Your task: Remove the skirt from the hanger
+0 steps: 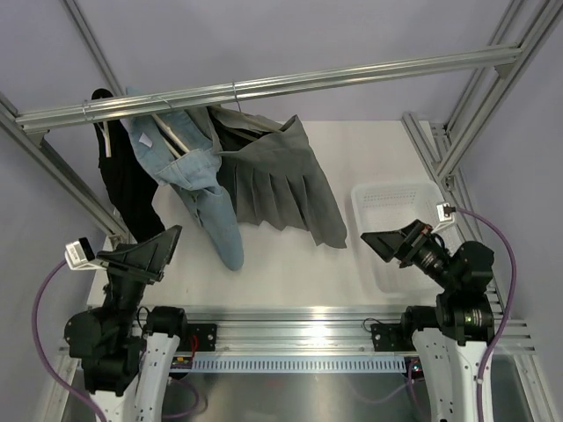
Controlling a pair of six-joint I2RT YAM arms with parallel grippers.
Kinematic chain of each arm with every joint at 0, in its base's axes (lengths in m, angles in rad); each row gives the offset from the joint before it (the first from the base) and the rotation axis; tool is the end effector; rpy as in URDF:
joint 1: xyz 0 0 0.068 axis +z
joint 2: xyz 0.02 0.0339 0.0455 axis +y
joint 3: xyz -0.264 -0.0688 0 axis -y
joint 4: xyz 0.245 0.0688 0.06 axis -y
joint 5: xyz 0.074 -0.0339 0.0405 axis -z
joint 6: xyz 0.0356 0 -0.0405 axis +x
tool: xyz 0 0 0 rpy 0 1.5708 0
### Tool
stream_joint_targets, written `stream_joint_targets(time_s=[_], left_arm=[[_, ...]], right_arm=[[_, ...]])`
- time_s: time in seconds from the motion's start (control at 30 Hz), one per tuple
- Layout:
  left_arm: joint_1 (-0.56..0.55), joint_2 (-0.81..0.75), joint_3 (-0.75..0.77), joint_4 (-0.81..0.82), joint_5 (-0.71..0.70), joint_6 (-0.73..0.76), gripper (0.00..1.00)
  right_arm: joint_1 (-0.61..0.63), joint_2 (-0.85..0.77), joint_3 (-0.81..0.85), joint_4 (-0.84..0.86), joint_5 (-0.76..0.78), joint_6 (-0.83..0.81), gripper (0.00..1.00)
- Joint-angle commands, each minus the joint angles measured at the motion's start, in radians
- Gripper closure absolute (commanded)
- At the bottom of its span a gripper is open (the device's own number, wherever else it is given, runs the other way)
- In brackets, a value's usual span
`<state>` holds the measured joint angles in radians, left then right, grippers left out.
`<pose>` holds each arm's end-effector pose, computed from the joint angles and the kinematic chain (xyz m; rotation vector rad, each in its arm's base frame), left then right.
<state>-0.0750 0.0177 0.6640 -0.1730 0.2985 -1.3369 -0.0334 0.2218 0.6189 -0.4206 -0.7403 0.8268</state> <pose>0.0108 -0.0113 0.3629 -0.4695 1.1429 -1.4105 0.0662 0.0218 0.3193 0.1168 1.7202 1.1855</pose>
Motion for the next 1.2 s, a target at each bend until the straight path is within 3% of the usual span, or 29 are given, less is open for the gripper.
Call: stream_joint_targets(time_s=[0.0,0.13,0.23,0.3,0.47,0.57,0.67,0.83,1.03,1.17], left_arm=[[0.007,-0.128,0.081,-0.431,-0.059,0.151,0.01],[0.006,-0.113,0.092,-0.421,-0.013,0.176,0.01],[0.006,-0.081,0.108,-0.463,-0.018,0.2,0.01],[0.007,-0.067,0.112,-0.482,-0.018,0.214,0.01],[0.006,-0.026,0.124,-0.525,-0.035,0.245,0.01],[0.007,0.037,0.155,-0.582,-0.05,0.266,0.01],[0.007,0.097,0.192,-0.631,-0.044,0.294,0.03],[0.007,0.117,0.218,-0.625,-0.018,0.298,0.04],[0.007,0.105,0.206,-0.597,-0.002,0.291,0.05],[0.007,0.108,0.194,-0.582,0.019,0.286,0.05]], right_arm=[[0.001,0.109,0.113,-0.077,0.012,-0.17,0.01],[0.001,0.241,0.201,0.08,-0.059,-0.14,0.0],[0.021,0.46,0.463,-0.085,0.007,-0.291,0.01],[0.027,0.519,0.54,-0.095,0.03,-0.31,0.01],[0.244,0.741,0.827,-0.181,0.191,-0.447,0.01],[0.343,0.873,0.976,-0.224,0.211,-0.524,0.01],[0.374,0.947,1.033,-0.192,0.196,-0.584,0.03],[0.392,1.066,1.11,-0.187,0.154,-0.71,0.18],[0.441,1.091,1.084,-0.077,0.127,-0.75,0.31],[0.516,1.105,1.088,-0.087,0.189,-0.801,0.32]])
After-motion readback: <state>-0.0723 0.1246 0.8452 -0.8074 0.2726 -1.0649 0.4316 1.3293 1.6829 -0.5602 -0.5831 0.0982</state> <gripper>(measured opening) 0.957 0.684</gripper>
